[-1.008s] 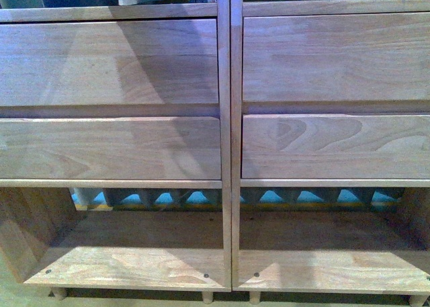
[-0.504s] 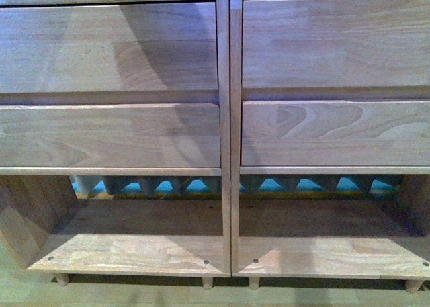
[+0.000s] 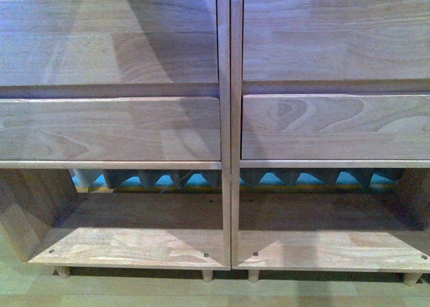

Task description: Organize books on shelf

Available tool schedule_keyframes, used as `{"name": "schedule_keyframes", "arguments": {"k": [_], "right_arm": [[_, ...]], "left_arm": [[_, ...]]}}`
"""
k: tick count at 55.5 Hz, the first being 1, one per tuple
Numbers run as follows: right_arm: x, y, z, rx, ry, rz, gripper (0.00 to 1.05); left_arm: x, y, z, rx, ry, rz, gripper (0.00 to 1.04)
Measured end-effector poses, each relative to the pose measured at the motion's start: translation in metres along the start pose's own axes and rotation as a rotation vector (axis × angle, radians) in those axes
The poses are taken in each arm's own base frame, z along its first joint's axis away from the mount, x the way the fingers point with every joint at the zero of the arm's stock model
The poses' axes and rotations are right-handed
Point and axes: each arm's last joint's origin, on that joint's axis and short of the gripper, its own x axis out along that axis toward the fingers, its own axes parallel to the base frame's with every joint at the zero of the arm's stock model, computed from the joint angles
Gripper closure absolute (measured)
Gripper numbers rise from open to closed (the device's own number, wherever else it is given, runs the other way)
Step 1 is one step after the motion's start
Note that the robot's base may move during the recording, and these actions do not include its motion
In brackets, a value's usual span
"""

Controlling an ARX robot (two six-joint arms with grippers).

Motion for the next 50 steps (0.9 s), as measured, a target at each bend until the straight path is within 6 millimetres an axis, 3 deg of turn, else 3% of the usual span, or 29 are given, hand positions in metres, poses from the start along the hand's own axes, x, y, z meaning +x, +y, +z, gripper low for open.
{"name": "schedule_keyframes", "arguments": {"k": [18,41,44,45,50], "right_arm": [[-0.013,0.000,-0.025,0.000,-0.005,0.000,1.02],[-0.024,0.000,-0.042,0.000,-0.008,0.000,1.02],[-0.025,0.000,-0.043,0.000,-0.008,0.000,1.02],[-0.025,0.000,-0.043,0.000,-0.011,0.000,1.02],[-0.027,0.000,-0.046,0.000,-0.011,0.000,1.02]], "left_arm": [[0.001,-0.006,0.000,-0.044,0.028,-0.018,0.98],[0.004,-0.019,0.000,-0.036,0.049,-0.026,0.34],[0.004,-0.018,0.000,-0.035,0.051,-0.021,0.30],[0.003,-0.017,0.000,-0.035,0.053,-0.016,0.21],[0.003,-0.014,-0.002,-0.030,0.036,-0.008,0.07]]}}
